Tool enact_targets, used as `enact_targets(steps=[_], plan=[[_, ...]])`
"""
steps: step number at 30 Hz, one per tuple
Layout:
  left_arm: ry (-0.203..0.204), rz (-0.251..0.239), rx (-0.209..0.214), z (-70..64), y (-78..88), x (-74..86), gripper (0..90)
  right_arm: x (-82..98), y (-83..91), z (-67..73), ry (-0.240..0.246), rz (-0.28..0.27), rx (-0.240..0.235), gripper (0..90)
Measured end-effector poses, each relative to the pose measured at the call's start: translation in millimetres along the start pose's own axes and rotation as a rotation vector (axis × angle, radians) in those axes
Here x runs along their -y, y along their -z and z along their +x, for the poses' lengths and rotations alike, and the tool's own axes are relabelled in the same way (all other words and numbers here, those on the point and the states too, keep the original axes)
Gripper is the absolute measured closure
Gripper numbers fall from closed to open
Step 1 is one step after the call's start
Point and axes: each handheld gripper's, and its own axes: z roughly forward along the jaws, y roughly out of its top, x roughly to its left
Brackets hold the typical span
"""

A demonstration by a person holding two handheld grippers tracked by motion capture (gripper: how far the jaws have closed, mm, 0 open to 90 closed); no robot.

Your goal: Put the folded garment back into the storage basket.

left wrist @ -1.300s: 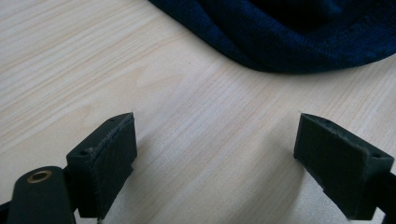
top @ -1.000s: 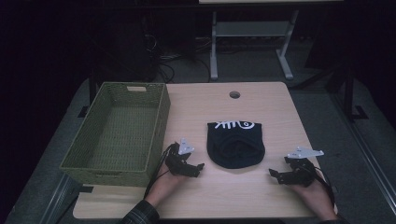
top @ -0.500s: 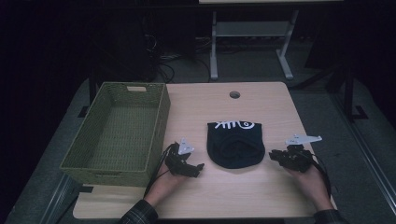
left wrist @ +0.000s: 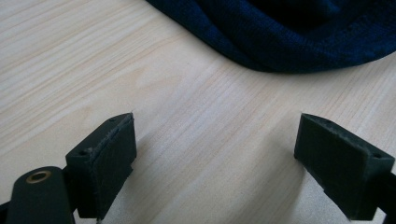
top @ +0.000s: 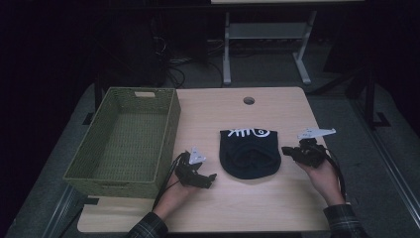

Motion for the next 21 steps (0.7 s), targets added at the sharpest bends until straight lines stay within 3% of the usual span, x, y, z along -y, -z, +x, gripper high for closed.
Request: enact_targets(steps=[13, 21], plan=[[0.008, -0.007, 0.001, -0.6, -0.4, 0.2, 11.9, -30.2, -10.9, -13.1, 0.001, -0.018, 0.002, 90.0], [0.009, -0.006, 0.001, -0.7, -0.3, 0.1, 11.9, -48.2, -27.8, -20.5, 0.004, -0.004, 0.003, 90.0]])
